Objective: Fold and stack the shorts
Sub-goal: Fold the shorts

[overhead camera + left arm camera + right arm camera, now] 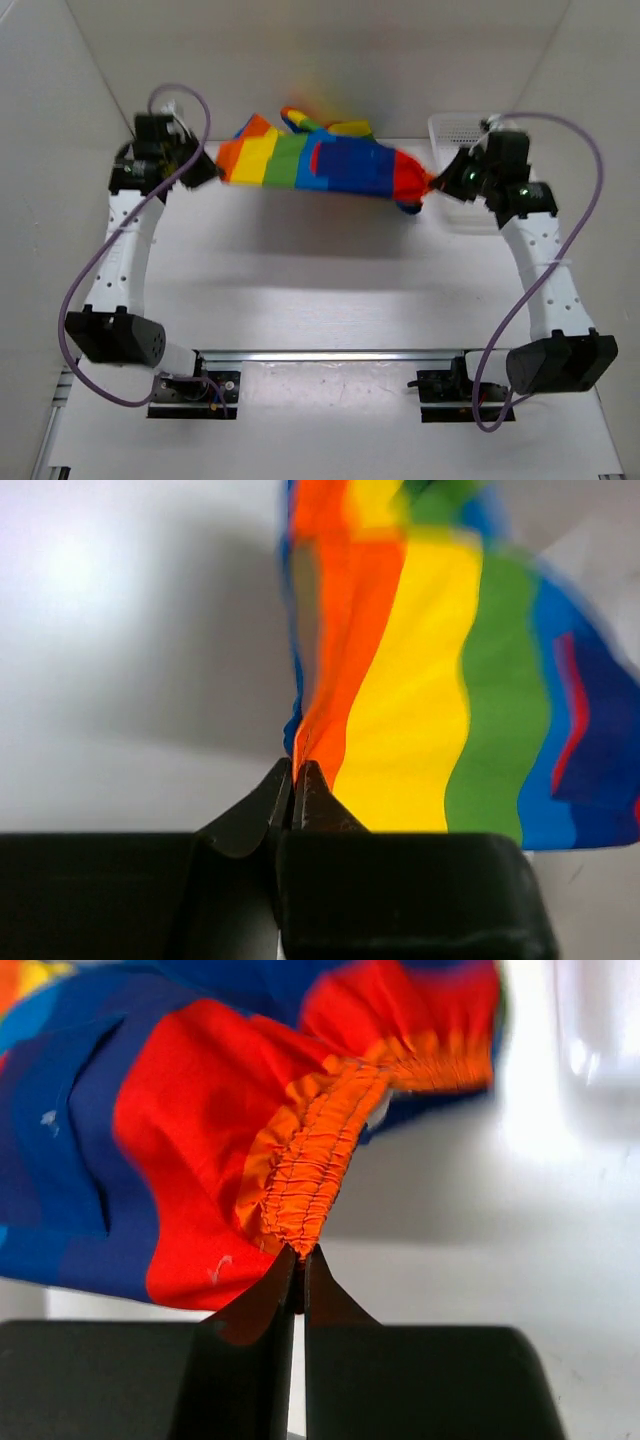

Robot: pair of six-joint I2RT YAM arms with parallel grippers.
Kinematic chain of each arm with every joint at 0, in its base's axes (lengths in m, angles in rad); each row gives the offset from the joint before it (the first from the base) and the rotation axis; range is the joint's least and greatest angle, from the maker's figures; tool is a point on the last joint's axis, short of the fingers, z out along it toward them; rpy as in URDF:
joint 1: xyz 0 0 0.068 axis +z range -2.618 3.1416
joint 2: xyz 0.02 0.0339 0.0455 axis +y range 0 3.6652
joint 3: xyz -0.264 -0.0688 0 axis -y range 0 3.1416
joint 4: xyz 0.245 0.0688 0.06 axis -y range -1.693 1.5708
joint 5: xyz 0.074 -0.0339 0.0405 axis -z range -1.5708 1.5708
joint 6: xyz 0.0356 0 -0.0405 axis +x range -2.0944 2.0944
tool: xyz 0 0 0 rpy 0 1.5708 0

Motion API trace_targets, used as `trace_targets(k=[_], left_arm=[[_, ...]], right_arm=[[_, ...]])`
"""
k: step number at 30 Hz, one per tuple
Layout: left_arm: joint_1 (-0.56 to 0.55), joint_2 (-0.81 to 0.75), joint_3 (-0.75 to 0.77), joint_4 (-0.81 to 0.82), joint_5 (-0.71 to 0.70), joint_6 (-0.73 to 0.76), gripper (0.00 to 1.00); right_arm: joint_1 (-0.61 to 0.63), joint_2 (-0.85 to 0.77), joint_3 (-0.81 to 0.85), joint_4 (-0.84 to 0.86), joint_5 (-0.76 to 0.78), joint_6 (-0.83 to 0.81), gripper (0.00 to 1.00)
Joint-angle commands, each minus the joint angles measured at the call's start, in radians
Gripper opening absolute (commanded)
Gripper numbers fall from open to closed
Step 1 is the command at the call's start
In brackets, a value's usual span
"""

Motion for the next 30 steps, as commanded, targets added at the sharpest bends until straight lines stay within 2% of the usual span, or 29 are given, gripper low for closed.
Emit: trace_targets(k=[1, 2, 3, 5, 15, 17, 18, 19, 20, 22, 23, 24, 27, 30], left_arm=[[-0.016, -0.058, -0.373, 0.008, -0.109, -0.014, 0.10], [-0.028, -0.095, -0.461, 0.027, -0.110, -0.033, 0.10], [-0.028, -0.106, -0.611, 0.049, -0.100, -0.062, 0.10], [-0.037, -0.106, -0.734, 0.075, -0.111, -0.100, 0.10], [-0.059, -0.088, -0.799, 0.084, -0.194, -0.130, 0.10], [-0.059, -0.074, -0.799, 0.084, -0.194, -0.130, 0.12], [-0.059, -0.058, -0.799, 0.084, -0.194, -0.130, 0.21], [-0.059, -0.046, -0.810, 0.084, -0.194, -0.130, 0.26], [-0.059, -0.046, -0.810, 0.084, -0.183, -0.130, 0.38], [-0.059, -0.037, -0.810, 0.075, -0.166, -0.119, 0.60], [-0.059, -0.037, -0.821, 0.075, -0.157, -0.119, 0.80], [-0.059, -0.046, -0.821, 0.075, -0.143, -0.119, 0.84], [-0.059, -0.093, -0.830, 0.043, -0.143, -0.119, 0.86], [-0.069, -0.156, -0.852, 0.012, -0.143, -0.154, 0.84]], right_arm=[[0.020, -0.023, -0.333, -0.001, -0.015, -0.015, 0.00], [0.038, -0.035, -0.400, 0.018, -0.015, -0.015, 0.00], [0.058, -0.044, -0.457, 0.018, -0.015, -0.015, 0.00], [0.108, -0.044, -0.571, 0.027, 0.003, 0.011, 0.00], [0.151, -0.035, -0.684, 0.009, 0.013, 0.086, 0.00], [0.151, -0.035, -0.695, -0.019, 0.031, 0.086, 0.10], [0.151, -0.035, -0.695, -0.019, 0.031, 0.086, 0.17], [0.151, -0.026, -0.705, -0.036, 0.046, 0.095, 0.39], [0.151, -0.026, -0.706, -0.045, 0.046, 0.095, 0.50], [0.151, -0.017, -0.735, -0.068, 0.071, 0.095, 0.63], [0.151, -0.017, -0.747, -0.080, 0.082, 0.105, 0.66], [0.151, -0.017, -0.756, -0.080, 0.082, 0.115, 0.67], [0.151, -0.087, -0.778, -0.080, 0.082, 0.143, 0.67], [0.151, -0.145, -0.787, -0.090, 0.082, 0.158, 0.66]])
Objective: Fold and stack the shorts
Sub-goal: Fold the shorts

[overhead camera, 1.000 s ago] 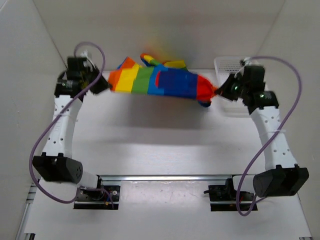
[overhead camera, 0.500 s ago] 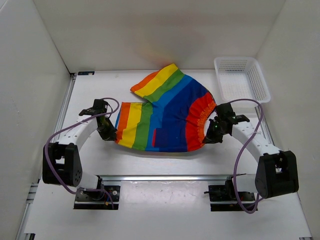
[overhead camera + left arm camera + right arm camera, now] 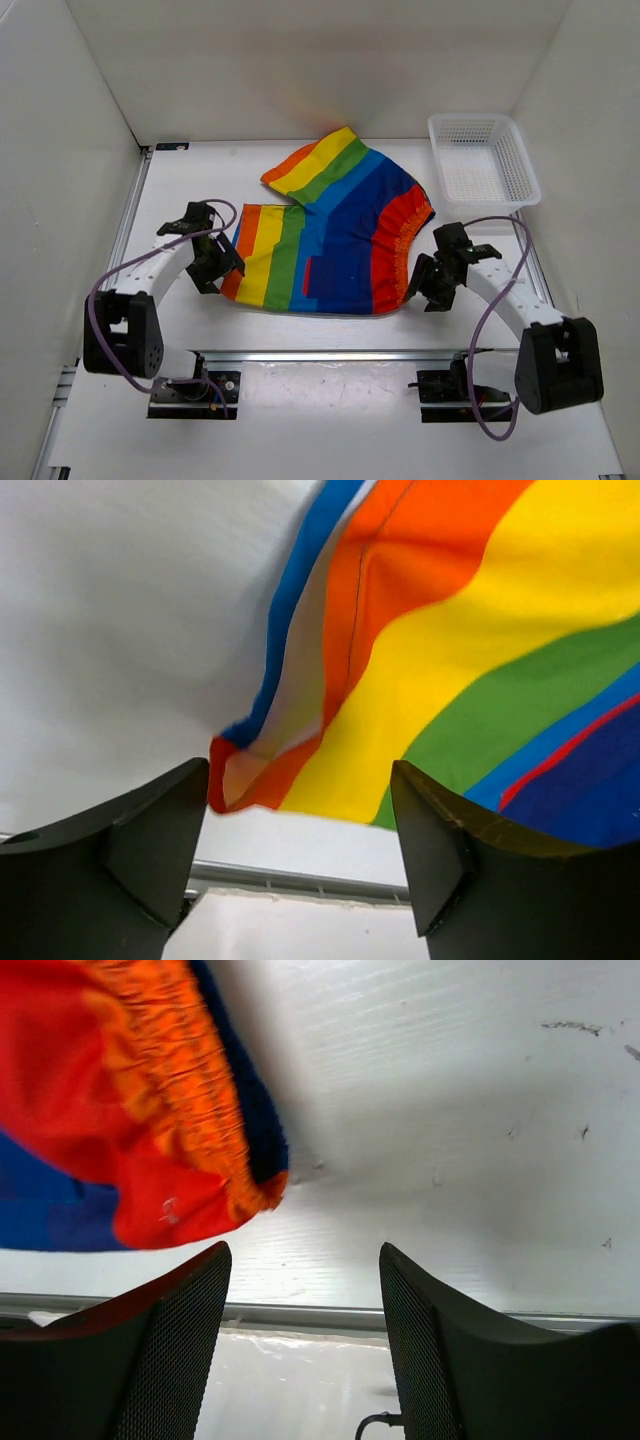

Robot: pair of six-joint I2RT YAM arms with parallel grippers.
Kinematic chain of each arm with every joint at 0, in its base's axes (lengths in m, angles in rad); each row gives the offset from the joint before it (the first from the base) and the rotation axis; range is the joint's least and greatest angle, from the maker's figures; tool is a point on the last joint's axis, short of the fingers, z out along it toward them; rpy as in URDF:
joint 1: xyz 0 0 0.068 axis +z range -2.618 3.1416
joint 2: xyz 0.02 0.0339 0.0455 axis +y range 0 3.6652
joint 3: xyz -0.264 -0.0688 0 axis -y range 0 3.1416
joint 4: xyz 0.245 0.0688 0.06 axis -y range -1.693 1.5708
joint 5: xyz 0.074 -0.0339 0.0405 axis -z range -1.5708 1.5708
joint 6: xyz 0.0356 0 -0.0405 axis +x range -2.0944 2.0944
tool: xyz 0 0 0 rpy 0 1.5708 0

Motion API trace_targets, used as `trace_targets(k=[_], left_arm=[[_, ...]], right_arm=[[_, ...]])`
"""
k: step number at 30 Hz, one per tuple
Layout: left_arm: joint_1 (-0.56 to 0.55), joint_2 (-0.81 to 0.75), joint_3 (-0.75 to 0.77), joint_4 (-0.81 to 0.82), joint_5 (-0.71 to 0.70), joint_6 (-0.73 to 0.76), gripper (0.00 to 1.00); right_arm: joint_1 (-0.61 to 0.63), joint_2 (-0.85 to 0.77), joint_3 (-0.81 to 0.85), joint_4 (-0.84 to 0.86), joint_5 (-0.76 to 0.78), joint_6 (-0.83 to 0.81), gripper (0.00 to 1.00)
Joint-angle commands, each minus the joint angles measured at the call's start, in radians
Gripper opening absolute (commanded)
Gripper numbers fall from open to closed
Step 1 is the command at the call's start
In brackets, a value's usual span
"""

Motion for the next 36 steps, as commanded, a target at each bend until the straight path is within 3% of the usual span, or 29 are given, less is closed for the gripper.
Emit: trace_targets(k=[1, 7, 10, 19, 23, 27, 28, 30, 33, 36], left_arm=[[-0.009, -0.118, -0.026, -0.052, 0.026, -0.032, 0.82], [-0.009, -0.166, -0.119, -0.052, 0.040, -0.138, 0.83], [-0.009, -0.129, -0.143, -0.022, 0.040, -0.148, 0.87], [-0.018, -0.022, -0.183, 0.063, 0.017, -0.189, 0.83], [-0.028, 0.049, -0.139, 0.100, -0.029, -0.198, 0.72], [-0.037, 0.110, -0.076, 0.100, -0.050, -0.198, 0.43], [-0.037, 0.120, -0.066, 0.100, -0.051, -0.198, 0.25], [-0.046, 0.135, -0.045, 0.100, -0.051, -0.189, 0.10], [-0.046, 0.137, -0.019, 0.100, -0.032, -0.177, 0.10], [-0.046, 0.081, 0.053, 0.034, -0.043, -0.152, 0.10]], right_arm=[[0.003, -0.105, -0.003, -0.023, 0.014, 0.053, 0.66], [0.003, -0.162, -0.055, 0.070, -0.035, 0.084, 0.69], [0.003, -0.110, -0.064, 0.122, -0.070, 0.084, 0.69], [0.003, -0.049, -0.116, 0.228, -0.095, 0.115, 0.62], [0.003, -0.029, -0.136, 0.282, -0.095, 0.126, 0.54], [0.012, -0.009, -0.157, 0.325, -0.095, 0.145, 0.48], [0.012, -0.009, -0.158, 0.340, -0.095, 0.146, 0.46], [0.012, 0.000, -0.176, 0.356, -0.085, 0.156, 0.32], [0.012, 0.000, -0.153, 0.369, -0.074, 0.181, 0.02], [0.012, -0.035, -0.039, 0.279, -0.003, 0.153, 0.00]])
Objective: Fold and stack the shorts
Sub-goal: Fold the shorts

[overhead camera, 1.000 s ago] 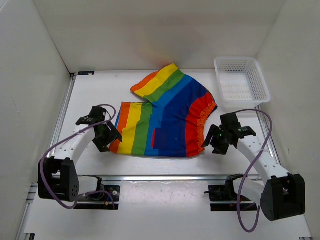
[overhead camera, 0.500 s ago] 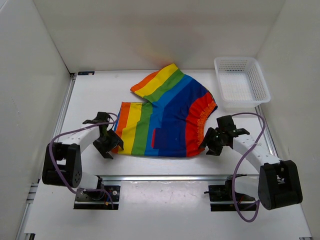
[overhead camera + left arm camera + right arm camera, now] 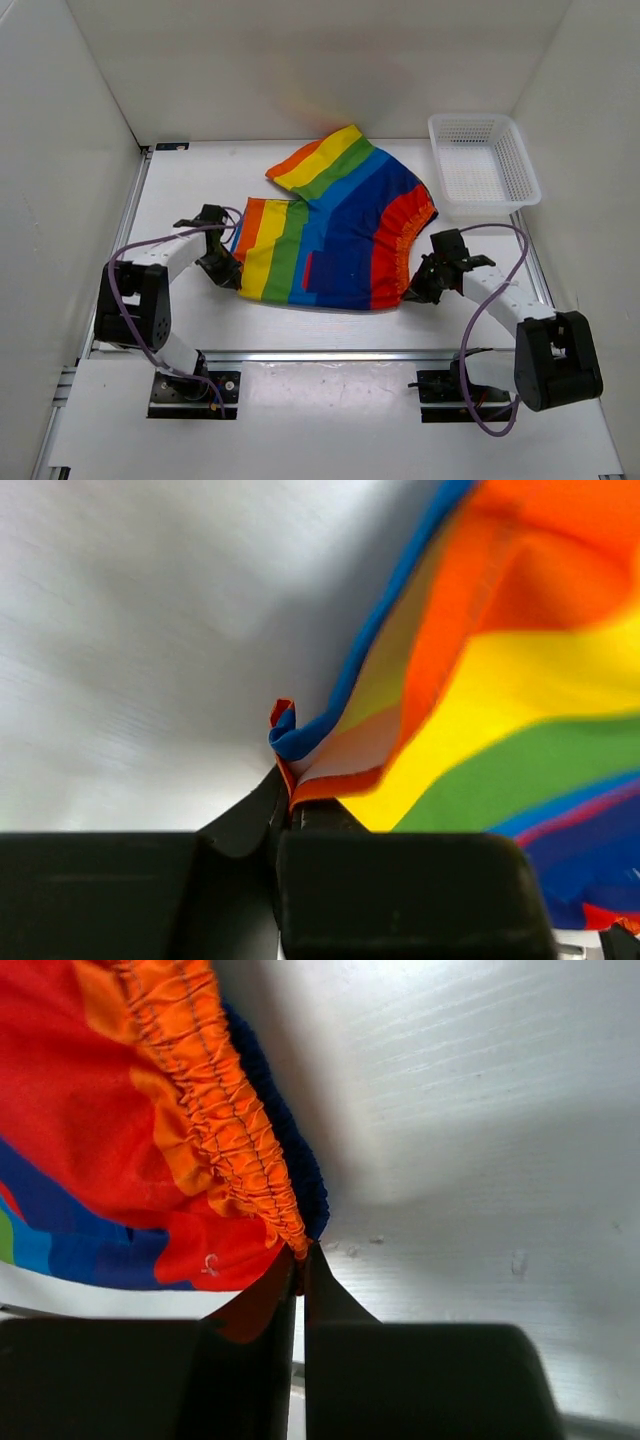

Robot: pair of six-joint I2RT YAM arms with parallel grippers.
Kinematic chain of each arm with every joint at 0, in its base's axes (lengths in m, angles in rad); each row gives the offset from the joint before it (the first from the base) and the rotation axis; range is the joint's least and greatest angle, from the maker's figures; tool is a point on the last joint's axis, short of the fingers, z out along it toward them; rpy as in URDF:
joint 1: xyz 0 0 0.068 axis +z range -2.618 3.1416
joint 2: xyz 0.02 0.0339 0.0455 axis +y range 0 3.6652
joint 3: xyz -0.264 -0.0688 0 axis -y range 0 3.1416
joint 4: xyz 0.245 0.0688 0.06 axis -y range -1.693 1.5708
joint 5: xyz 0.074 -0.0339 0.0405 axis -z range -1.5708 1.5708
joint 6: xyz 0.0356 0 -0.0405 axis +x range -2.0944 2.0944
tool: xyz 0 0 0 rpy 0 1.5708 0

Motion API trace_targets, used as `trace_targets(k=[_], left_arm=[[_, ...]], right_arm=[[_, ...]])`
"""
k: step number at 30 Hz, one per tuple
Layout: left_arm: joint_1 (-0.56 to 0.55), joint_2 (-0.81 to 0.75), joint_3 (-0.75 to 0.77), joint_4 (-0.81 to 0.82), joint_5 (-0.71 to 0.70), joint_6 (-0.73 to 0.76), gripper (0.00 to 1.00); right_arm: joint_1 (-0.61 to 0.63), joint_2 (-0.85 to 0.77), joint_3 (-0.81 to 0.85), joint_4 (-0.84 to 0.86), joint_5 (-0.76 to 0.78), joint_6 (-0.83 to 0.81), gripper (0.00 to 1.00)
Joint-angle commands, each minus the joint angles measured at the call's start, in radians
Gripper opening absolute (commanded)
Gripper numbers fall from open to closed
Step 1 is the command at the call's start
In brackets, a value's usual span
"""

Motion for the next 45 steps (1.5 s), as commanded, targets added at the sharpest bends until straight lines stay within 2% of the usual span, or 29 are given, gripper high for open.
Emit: trace_targets(k=[1, 3, 4, 5, 8, 9, 12, 14, 18, 27, 30, 32, 36, 38, 42, 43, 45], left_arm=[[-0.005, -0.083, 0.117, -0.049, -0.025, 0.035, 0.10], [-0.005, -0.133, 0.241, -0.109, -0.047, 0.063, 0.10], [-0.005, -0.146, 0.293, -0.171, -0.048, 0.076, 0.10], [-0.005, -0.171, 0.414, -0.207, -0.060, 0.098, 0.10], [-0.005, -0.211, 0.621, -0.340, -0.084, 0.130, 0.10], [-0.005, -0.220, 0.762, -0.370, -0.109, 0.145, 0.10], [-0.005, -0.275, 1.006, -0.420, -0.120, 0.158, 0.10], [-0.005, -0.321, 1.080, -0.420, -0.138, 0.167, 0.10], [-0.005, -0.456, 1.206, -0.390, -0.176, 0.167, 0.10], [-0.005, -0.527, 1.560, -0.422, -0.270, 0.178, 0.10], [-0.005, -0.536, 1.602, -0.411, -0.270, 0.178, 0.10], [-0.005, -0.536, 1.581, -0.397, -0.270, 0.188, 0.10], [-0.005, -0.495, 1.446, -0.344, -0.261, 0.208, 0.10], [-0.005, -0.458, 1.328, -0.304, -0.249, 0.222, 0.10], [-0.005, -0.340, 1.190, -0.214, -0.222, 0.245, 0.10], [-0.005, -0.309, 1.170, -0.181, -0.233, 0.254, 0.10], [0.025, -0.193, 1.154, -0.170, -0.233, 0.264, 0.10]], right_arm=[[0.004, -0.067, 0.153, -0.089, 0.083, -0.039, 0.00], [0.004, -0.102, 0.243, -0.154, 0.119, -0.075, 0.00], [0.004, -0.127, 0.356, -0.222, 0.155, -0.113, 0.00], [0.004, -0.127, 0.418, -0.256, 0.168, -0.134, 0.00], [0.004, -0.139, 0.685, -0.379, 0.188, -0.228, 0.00], [0.004, -0.139, 0.753, -0.408, 0.188, -0.249, 0.00], [0.004, -0.161, 0.980, -0.494, 0.174, -0.325, 0.00], [0.004, -0.184, 1.092, -0.516, 0.124, -0.357, 0.00], [0.004, -0.277, 1.199, -0.530, 0.007, -0.423, 0.00], [0.004, -0.331, 1.532, -0.636, -0.090, -0.498, 0.00], [0.004, -0.331, 1.533, -0.645, -0.090, -0.475, 0.00], [0.004, -0.342, 1.500, -0.645, -0.032, -0.455, 0.00], [0.004, -0.333, 1.376, -0.645, 0.068, -0.441, 0.00], [0.004, -0.320, 1.258, -0.616, 0.134, -0.432, 0.00], [0.004, -0.245, 1.021, -0.484, 0.191, -0.444, 0.00], [0.004, -0.200, 0.929, -0.415, 0.212, -0.445, 0.00], [0.004, -0.137, 0.869, -0.355, 0.235, -0.435, 0.00]])
